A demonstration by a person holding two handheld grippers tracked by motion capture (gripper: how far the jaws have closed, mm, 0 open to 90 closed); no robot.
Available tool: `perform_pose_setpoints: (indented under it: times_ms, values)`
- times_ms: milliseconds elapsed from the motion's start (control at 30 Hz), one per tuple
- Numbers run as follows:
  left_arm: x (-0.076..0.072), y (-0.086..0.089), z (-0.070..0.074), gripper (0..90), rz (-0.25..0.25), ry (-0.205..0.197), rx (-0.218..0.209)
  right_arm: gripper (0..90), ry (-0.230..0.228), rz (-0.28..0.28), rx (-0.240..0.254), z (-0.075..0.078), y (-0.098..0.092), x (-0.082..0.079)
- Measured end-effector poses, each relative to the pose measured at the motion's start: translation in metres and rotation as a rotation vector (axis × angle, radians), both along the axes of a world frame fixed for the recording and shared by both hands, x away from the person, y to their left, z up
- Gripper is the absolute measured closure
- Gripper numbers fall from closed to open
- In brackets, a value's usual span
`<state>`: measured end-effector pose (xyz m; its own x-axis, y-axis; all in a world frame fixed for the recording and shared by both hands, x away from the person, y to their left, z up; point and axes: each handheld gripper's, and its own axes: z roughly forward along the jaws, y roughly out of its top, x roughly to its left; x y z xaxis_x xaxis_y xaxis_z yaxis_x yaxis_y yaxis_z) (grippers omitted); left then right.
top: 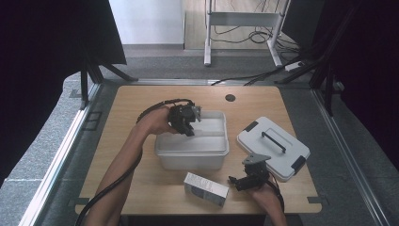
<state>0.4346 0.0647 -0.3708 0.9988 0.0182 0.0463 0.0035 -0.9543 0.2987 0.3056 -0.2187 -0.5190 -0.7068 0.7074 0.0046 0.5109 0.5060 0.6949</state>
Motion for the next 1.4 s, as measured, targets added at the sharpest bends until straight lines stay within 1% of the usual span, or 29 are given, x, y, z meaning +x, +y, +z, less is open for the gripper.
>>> perform_pose_setpoints:
  times_ms: [33,67,133,333,467,700,833,867,900,933,1000,1033,1200,1300,1333,1367,1400]
  values:
    - [0.000,-0.001,0.000,83.5,-0.001,-0.001,0.005,0.0,0.000,0.000,0.000,0.000,0.000,0.000]
    - [0.001,-0.002,0.000,87.6,-0.011,0.005,0.017,0.0,0.000,0.000,0.000,0.000,0.000,0.000]
    - [0.001,-0.003,0.000,88.4,-0.006,0.013,0.019,0.0,-0.001,0.001,0.000,0.000,0.000,0.000]
    - [0.002,-0.002,0.001,88.9,-0.008,0.019,0.016,0.0,-0.001,0.001,0.000,0.000,0.000,0.000]
    - [0.003,-0.001,0.002,89.0,-0.006,0.029,0.000,0.0,0.000,0.001,0.000,0.000,0.000,0.000]
    - [0.002,-0.002,0.008,89.1,-0.010,0.011,-0.002,0.0,0.000,0.001,0.000,0.000,0.000,0.000]
    - [0.001,0.000,0.015,89.1,-0.005,-0.003,-0.018,0.1,-0.001,0.000,0.000,0.000,0.000,0.000]
    - [0.000,0.001,0.018,89.1,-0.001,-0.004,-0.027,0.1,0.001,-0.001,0.001,0.000,0.000,0.000]
    - [0.000,0.003,0.024,89.1,0.011,-0.007,-0.049,0.1,-0.001,0.000,0.000,0.000,0.000,0.000]
    - [0.000,0.003,0.024,89.1,0.011,-0.007,-0.049,0.1,-0.001,0.000,0.000,0.000,0.000,0.000]
    - [-0.002,0.006,0.030,89.1,0.025,-0.013,-0.070,0.4,0.000,0.000,0.001,0.000,0.000,0.000]
    - [-0.002,0.006,0.030,89.0,0.025,-0.013,-0.070,0.4,0.000,0.000,0.001,0.000,0.000,0.000]
    - [-0.003,0.011,0.032,89.0,0.073,-0.008,-0.067,1.1,-0.002,-0.002,0.003,0.000,0.000,0.000]
    - [-0.001,0.016,0.032,89.0,0.117,-0.005,-0.056,1.3,-0.004,-0.002,0.003,0.000,-0.001,0.000]
    - [0.000,0.021,0.031,89.0,0.154,-0.008,-0.055,1.4,-0.003,-0.002,0.002,0.000,-0.001,0.000]
    - [0.000,0.021,0.031,89.0,0.154,-0.008,-0.055,1.4,-0.003,-0.002,0.002,0.000,-0.001,0.000]
    - [0.001,0.023,0.031,89.0,0.170,-0.014,-0.050,1.6,-0.003,-0.002,0.003,0.000,-0.001,0.000]
